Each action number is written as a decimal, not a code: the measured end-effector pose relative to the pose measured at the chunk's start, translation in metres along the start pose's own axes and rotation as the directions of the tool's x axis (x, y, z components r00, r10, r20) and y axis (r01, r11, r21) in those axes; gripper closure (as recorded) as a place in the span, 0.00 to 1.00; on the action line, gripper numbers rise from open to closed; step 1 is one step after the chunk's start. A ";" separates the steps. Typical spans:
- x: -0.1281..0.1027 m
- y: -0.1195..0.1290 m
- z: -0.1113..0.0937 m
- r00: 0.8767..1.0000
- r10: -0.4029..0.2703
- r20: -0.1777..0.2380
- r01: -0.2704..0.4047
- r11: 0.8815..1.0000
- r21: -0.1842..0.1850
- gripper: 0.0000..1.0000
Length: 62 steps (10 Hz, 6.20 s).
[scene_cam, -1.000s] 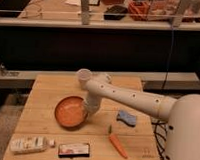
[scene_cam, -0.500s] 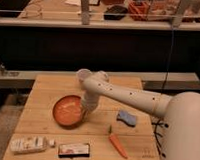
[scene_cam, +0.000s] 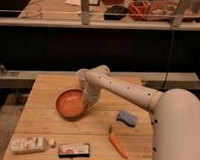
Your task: Drag the ceramic bowl in a circle
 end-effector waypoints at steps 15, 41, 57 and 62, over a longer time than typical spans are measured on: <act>0.009 0.169 -0.060 0.956 0.285 -0.074 -0.285 0.958 0.009 1.00; -0.005 -0.017 0.024 0.973 -0.211 0.095 0.212 0.977 0.002 1.00; -0.001 0.171 -0.060 0.971 0.240 -0.022 -0.240 0.970 -0.041 1.00; -0.060 0.177 -0.038 0.980 0.184 0.072 -0.177 0.980 -0.094 1.00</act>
